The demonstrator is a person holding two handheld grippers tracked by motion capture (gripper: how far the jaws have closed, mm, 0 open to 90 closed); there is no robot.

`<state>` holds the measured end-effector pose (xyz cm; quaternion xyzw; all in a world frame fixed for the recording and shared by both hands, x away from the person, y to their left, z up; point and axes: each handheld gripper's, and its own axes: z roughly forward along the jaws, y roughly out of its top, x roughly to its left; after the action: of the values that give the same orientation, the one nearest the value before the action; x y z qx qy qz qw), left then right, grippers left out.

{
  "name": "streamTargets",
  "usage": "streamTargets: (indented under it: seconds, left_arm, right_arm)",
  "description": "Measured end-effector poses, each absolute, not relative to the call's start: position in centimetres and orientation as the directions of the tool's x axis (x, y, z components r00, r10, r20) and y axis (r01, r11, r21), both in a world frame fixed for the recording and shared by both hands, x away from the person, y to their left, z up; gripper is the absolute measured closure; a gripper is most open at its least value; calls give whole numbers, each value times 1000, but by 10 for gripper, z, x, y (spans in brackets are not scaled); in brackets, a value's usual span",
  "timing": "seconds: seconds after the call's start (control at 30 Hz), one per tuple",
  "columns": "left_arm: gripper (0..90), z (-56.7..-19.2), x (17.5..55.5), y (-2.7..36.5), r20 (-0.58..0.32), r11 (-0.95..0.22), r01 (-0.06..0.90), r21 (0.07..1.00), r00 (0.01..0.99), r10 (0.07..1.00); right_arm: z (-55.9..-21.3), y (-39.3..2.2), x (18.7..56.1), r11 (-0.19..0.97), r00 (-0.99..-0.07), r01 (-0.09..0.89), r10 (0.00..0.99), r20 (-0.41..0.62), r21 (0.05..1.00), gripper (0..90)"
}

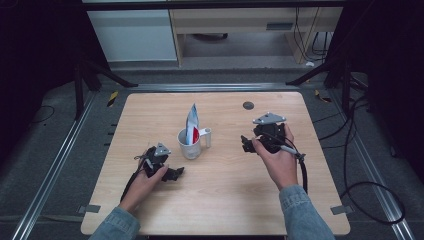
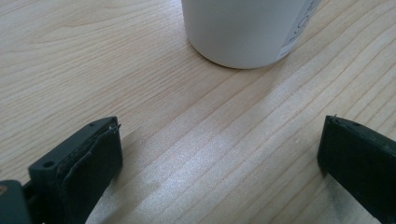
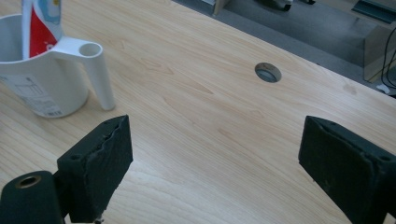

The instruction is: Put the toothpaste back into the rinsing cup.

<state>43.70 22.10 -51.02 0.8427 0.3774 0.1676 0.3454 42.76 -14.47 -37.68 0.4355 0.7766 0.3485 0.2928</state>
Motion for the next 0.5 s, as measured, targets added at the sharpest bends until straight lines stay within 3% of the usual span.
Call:
streamTargets:
  seconds: [0.5]
  left_arm:
    - [0,-510,437,221,21,-476,520,709,659,752]
  right_arm:
    - [-387,-179,418,366,-403,481,899,-170,797,148]
